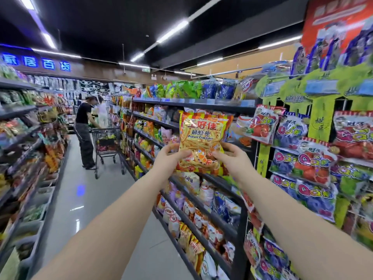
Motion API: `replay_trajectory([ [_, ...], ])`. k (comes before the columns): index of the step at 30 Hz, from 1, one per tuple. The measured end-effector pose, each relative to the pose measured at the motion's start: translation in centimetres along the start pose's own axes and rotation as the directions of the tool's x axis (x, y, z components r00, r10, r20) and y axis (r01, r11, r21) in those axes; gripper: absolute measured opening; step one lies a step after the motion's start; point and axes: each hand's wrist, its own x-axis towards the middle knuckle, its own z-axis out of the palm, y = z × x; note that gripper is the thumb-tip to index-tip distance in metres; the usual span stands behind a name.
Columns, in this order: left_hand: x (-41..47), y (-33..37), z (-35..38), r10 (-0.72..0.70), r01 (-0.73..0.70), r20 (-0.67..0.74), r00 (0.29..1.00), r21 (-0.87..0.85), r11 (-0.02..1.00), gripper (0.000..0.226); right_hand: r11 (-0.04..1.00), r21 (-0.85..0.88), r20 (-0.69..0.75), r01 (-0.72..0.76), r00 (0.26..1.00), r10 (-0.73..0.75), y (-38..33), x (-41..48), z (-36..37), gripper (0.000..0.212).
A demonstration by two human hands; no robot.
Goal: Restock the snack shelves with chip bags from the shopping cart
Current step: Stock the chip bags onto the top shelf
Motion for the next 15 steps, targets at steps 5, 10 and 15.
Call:
replay_trajectory([
  [5,9.6,0.5,0.0,0.053,-0.054,0.019,0.998,0.048,0.997,0.053,1.000,-0.011,-0.040,0.028,0.999,-0.028,1.2,9.3,1.8,0.052],
  [10,19.6,3.0,0.0,0.113,-0.116,0.045,0.993,0.074,0.991,0.043,0.994,-0.046,-0.070,0.100,0.992,-0.103,0.6,19.0,3.7,0.054],
  [15,28.4,3.1,0.2,0.194,-0.197,0.056,0.979,0.070,0.978,0.044,0.981,-0.114,-0.178,0.158,0.968,-0.177,1.0,26.2,5.5,0.052],
])
